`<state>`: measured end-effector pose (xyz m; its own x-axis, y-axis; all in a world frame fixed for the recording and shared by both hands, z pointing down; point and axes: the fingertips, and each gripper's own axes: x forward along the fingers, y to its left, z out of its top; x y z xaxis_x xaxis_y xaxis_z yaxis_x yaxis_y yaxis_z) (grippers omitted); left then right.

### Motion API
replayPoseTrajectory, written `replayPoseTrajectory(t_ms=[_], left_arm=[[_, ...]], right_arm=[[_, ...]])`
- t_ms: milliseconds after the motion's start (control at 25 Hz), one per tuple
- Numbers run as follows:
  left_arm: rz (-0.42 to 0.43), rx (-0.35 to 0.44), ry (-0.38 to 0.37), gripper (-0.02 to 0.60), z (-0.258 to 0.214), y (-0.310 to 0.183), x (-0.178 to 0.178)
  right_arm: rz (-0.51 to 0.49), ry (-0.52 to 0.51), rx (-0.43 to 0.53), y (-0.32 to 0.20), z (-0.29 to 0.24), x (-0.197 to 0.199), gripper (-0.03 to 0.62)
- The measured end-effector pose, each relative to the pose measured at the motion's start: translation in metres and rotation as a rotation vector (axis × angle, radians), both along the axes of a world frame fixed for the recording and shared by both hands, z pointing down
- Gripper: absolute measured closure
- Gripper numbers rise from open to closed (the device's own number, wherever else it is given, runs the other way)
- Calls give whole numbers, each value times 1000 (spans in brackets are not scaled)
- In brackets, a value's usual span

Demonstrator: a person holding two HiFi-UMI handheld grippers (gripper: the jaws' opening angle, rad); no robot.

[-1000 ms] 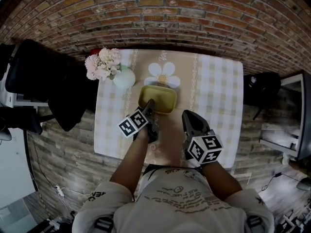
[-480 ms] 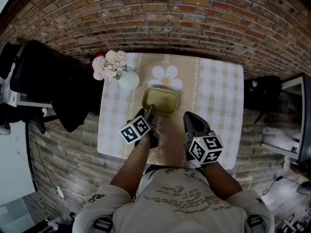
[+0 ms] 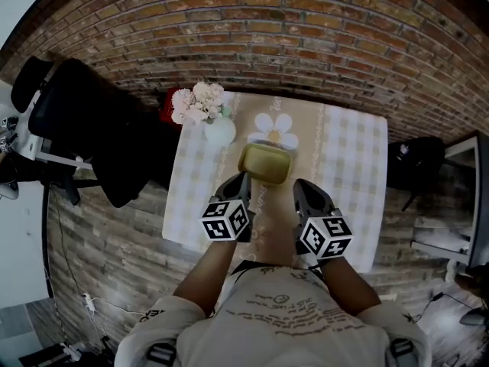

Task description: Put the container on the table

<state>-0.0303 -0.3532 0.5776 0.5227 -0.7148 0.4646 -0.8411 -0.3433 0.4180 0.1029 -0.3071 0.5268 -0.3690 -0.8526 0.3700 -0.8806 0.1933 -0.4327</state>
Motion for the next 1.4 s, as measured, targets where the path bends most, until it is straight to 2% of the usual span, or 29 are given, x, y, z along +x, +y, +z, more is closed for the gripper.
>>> replayPoseTrajectory(t_ms=[320,520,880,1400], left_arm=[[53,216,-56,575,-73,17,-5],[56,302,-82,575,-116,30,-13],[73,380,-81,575,-170,40,-21],[121,364,-60,575,-173,40,-18]], right_arm=[[-1,46,118,-1,-41,-15,592],[3,79,190,1,-73,-23,592],[31,147,302,-6,-125,-31,592],[45,174,287,0,-126,-40,592]])
